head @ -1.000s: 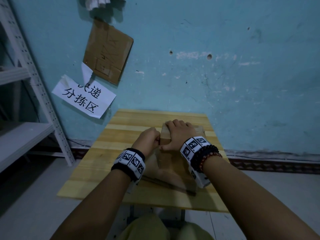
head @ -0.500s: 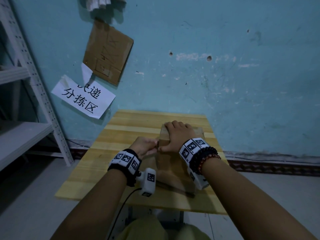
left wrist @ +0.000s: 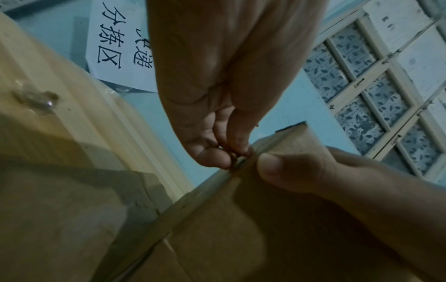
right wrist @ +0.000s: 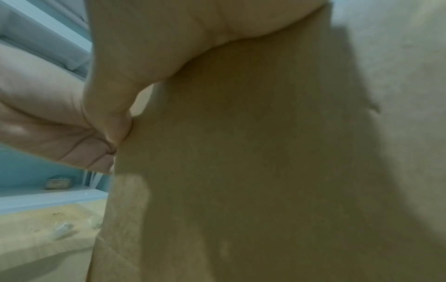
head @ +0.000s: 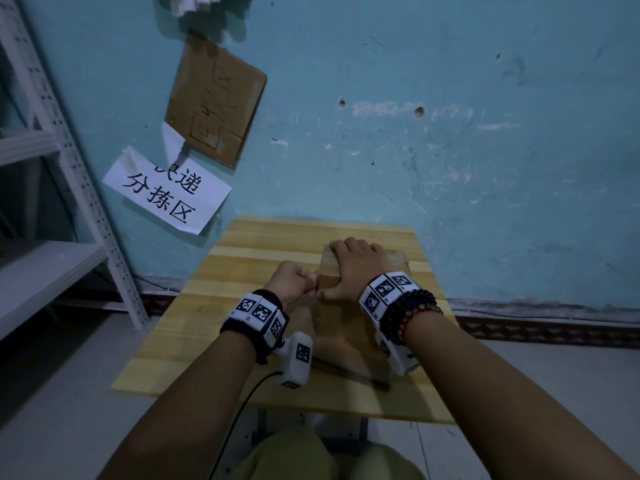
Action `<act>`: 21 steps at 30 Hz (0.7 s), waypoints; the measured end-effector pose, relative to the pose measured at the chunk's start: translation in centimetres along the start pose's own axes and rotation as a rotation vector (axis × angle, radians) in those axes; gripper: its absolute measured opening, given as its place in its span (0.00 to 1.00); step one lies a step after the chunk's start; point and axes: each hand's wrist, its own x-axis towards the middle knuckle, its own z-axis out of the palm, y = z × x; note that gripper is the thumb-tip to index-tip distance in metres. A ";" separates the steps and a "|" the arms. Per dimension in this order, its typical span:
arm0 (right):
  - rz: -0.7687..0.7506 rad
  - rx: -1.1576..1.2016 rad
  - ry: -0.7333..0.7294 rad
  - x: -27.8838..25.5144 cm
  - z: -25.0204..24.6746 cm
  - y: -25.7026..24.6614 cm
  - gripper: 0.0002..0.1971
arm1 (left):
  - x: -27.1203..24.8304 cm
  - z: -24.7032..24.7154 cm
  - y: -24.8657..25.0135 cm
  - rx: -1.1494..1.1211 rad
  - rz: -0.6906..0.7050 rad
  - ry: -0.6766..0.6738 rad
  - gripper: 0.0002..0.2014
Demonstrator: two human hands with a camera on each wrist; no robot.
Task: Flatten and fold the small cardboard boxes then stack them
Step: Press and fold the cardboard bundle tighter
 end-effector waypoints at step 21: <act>0.000 0.009 -0.010 -0.1 -0.1 -0.1 0.45 | 0.1 -0.3 -0.2 0.408 0.001 0.035 0.20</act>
